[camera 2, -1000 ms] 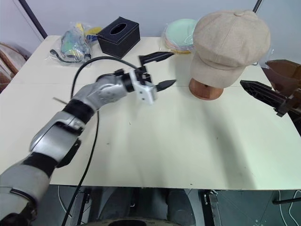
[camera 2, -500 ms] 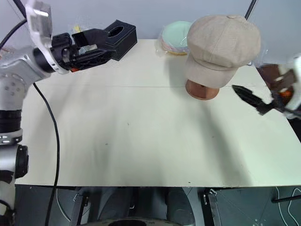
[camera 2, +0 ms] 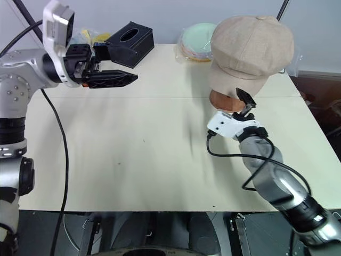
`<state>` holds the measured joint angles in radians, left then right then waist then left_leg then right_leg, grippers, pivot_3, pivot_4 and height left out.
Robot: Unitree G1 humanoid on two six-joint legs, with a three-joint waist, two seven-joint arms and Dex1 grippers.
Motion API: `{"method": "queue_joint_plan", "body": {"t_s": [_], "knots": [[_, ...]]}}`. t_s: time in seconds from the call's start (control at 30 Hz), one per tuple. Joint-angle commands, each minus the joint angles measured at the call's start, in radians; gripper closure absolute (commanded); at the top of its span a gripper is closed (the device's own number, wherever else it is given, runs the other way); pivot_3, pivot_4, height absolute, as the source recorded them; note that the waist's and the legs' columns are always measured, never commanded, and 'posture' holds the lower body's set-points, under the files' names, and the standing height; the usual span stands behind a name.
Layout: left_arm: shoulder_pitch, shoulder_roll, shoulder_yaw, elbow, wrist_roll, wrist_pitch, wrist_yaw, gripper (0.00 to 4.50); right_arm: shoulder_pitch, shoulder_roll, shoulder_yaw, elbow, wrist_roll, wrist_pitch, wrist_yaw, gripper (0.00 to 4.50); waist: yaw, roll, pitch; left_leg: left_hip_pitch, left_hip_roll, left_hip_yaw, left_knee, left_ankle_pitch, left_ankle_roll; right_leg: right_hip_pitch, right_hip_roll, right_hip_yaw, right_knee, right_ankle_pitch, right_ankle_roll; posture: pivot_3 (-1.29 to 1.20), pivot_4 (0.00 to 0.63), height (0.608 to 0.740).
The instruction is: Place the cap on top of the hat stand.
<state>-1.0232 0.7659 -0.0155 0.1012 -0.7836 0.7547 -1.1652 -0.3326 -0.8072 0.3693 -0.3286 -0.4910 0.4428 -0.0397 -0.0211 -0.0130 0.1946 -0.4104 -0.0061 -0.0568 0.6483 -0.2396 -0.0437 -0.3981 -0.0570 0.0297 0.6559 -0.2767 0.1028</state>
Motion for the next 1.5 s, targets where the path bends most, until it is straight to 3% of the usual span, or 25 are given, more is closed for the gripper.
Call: {"method": "queue_joint_plan", "body": {"t_s": [0.03, 0.13, 0.2, 0.27, 0.47, 0.73, 0.97, 1.23, 1.5], "knots": [[-0.034, -0.003, 0.027, 0.0, 0.022, -0.006, -0.011, 0.03, -0.078, 0.061, -0.014, 0.082, -0.102, -0.05, -0.044, 0.0, 0.0, 0.0, 0.0, 0.0, 0.0, 0.0, 0.0, 0.0, 0.0, 0.0, 0.0, 0.0, 0.0, 0.0, 0.0, 0.0, 0.15, 0.74], [-0.035, -0.01, 0.03, 0.002, 0.04, -0.008, -0.013, 0.03, -0.115, 0.118, -0.023, 0.159, -0.137, -0.074, -0.051, 0.0, 0.001, 0.0, 0.0, 0.0, 0.0, 0.0, 0.0, 0.0, 0.0, 0.0, 0.0, 0.0, 0.001, 0.0, 0.0, 0.0, 0.15, 0.74], [-0.032, -0.013, 0.032, -0.002, 0.048, -0.008, -0.014, 0.0, -0.12, 0.141, -0.033, 0.183, -0.151, -0.092, -0.048, 0.55, 0.004, 0.0, 0.0, 0.0, 0.0, 0.0, 0.0, 0.0, 0.0, 0.0, 0.0, 0.0, 0.001, 0.0, 0.0, 0.0, 0.15, 0.74], [-0.032, -0.017, 0.036, -0.007, 0.051, -0.004, -0.012, 0.0, -0.12, 0.157, -0.047, 0.203, -0.154, -0.105, -0.04, 1.38, 0.005, 0.0, 0.0, 0.0, 0.0, -0.001, 0.0, 0.0, 0.0, 0.0, 0.0, 0.0, 0.001, 0.0, 0.0, 0.0, 0.15, 0.74], [-0.033, -0.023, 0.049, -0.01, 0.056, 0.0, -0.004, 0.0, -0.121, 0.173, -0.096, 0.227, -0.167, -0.136, -0.034, 4.44, 0.002, 0.0, 0.0, 0.0, 0.0, -0.001, 0.0, 0.0, 0.0, 0.0, 0.0, 0.0, 0.001, 0.0, 0.0, 0.0, 0.15, 0.74], [-0.038, -0.033, 0.062, -0.005, 0.064, -0.007, 0.006, 0.0, -0.074, 0.146, -0.151, 0.19, -0.208, -0.206, -0.016, 4.44, 0.005, 0.0, 0.0, 0.0, 0.0, -0.001, 0.0, 0.0, 0.0, 0.0, 0.0, 0.0, 0.002, 0.0, 0.0, 0.0, 0.15, 0.74], [-0.048, -0.039, 0.07, 0.015, 0.073, -0.011, -0.002, 0.0, 0.041, -0.061, -0.264, 0.097, -0.202, -0.478, -0.001, 4.44, 0.004, 0.0, 0.0, 0.0, -0.001, 0.0, 0.0, 0.0, 0.0, 0.0, -0.001, 0.0, 0.002, 0.0, 0.0, 0.0, 0.15, 0.74], [-0.054, -0.053, 0.072, 0.026, 0.085, -0.025, -0.017, 0.0, 0.005, -0.273, -0.354, 0.352, -0.159, -0.881, -0.061, 4.44, 0.0, 0.0, 0.0, 0.001, 0.0, 0.0, 0.0, 0.0, 0.0, 0.0, 0.0, 0.0, 0.002, 0.0, 0.0, 0.0, 0.15, 0.74], [-0.053, -0.059, 0.078, 0.022, 0.093, -0.03, -0.016, 0.0, -0.073, -0.216, -0.315, 0.556, -0.185, -0.995, -0.099, 4.44, -0.001, 0.0, 0.0, 0.001, 0.0, 0.001, 0.0, 0.0, 0.0, 0.0, 0.0, 0.001, 0.001, 0.0, 0.0, 0.0, 0.15, 0.74]]}}
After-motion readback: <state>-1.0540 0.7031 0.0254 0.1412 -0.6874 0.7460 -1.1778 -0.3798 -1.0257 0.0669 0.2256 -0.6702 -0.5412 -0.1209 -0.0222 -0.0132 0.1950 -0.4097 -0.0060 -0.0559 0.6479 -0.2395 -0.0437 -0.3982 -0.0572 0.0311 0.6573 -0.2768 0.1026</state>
